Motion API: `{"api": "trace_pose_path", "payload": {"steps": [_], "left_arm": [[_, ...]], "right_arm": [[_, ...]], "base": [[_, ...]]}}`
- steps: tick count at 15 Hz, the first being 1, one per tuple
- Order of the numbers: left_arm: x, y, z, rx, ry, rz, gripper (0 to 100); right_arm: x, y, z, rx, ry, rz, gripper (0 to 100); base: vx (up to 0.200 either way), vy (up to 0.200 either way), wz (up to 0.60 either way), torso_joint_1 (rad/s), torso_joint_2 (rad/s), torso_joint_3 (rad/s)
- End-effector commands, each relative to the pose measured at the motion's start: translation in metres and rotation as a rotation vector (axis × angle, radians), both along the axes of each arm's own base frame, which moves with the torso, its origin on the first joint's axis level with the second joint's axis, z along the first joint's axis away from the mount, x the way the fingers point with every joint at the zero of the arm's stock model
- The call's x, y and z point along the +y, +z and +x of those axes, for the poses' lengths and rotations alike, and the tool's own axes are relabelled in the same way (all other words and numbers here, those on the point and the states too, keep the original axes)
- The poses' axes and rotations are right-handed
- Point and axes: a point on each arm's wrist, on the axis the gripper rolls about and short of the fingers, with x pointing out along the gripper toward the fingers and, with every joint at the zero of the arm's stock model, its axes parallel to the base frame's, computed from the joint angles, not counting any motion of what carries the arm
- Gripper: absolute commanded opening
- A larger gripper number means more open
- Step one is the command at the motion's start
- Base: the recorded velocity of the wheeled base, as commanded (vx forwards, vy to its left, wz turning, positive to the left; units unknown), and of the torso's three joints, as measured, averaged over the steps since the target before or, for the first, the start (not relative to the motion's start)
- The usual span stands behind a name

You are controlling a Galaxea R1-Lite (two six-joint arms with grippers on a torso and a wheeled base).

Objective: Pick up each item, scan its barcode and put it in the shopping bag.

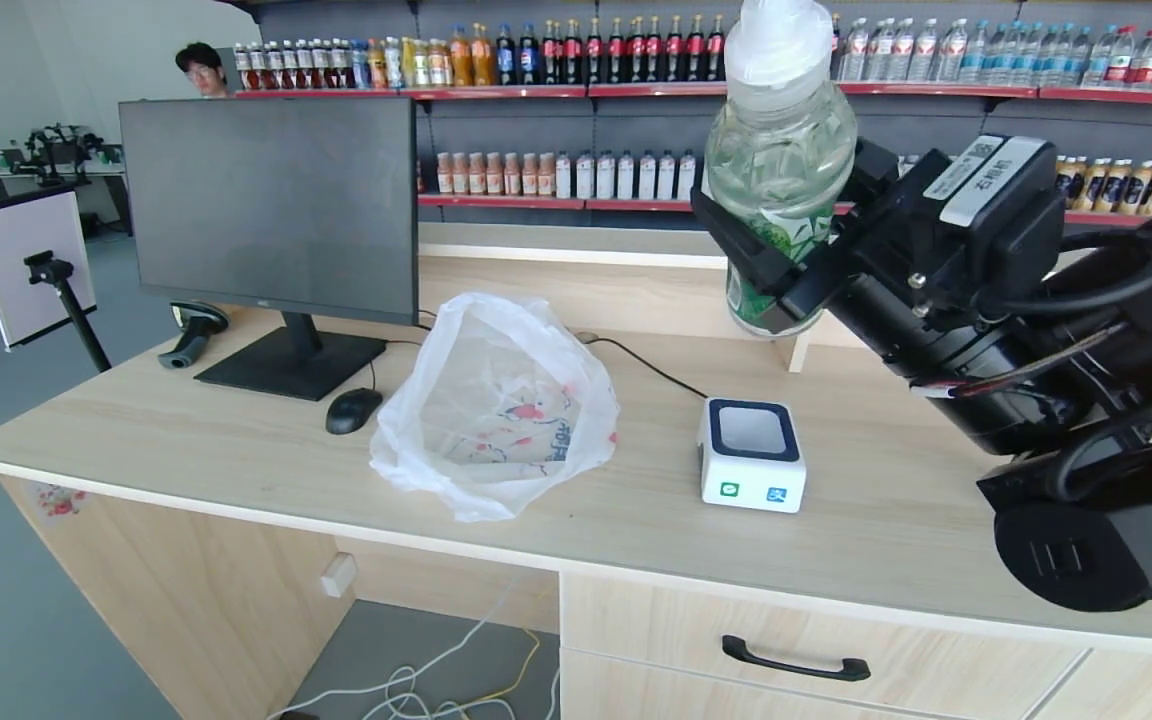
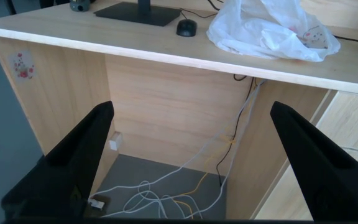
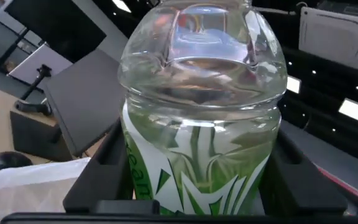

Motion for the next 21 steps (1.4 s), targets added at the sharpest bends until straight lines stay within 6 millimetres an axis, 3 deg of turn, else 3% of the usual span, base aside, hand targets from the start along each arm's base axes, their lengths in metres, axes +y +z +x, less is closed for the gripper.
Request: {"api": "trace_pose_path", "payload": {"steps": [1,5,8,16,21], "left_arm": [[0.000,0.000,0.000,0.000,0.000,0.000,100],[0.000,0.000,0.000,0.000,0.000,0.000,100],[0.000,0.000,0.000,0.000,0.002,0.000,100],[0.000,0.000,0.000,0.003,0.003,-0.002,100],[0.000,0.000,0.000,0.003,0.000,0.000,100]], "right_arm": [[0.005,0.008,-0.015,0.036,0.035,0.072,0],[-0.005,0.001,-0.029,0.287,0.121,0.264,0],[-0.014,-0.029,-0.033,0.551,0.157,0.410,0],[-0.021,-0.031,-0.029,0.594,0.125,0.490,0],[-0.024,-0.034,-0.036,0.612,0.127,0.484,0]], "base": [[0.000,0.000,0.00,0.000,0.00,0.000],[0.000,0.000,0.00,0.000,0.00,0.000],[0.000,0.000,0.00,0.000,0.00,0.000],[0.000,0.000,0.00,0.000,0.00,0.000],[0.120,0.040,0.00,0.000,0.00,0.001]]}}
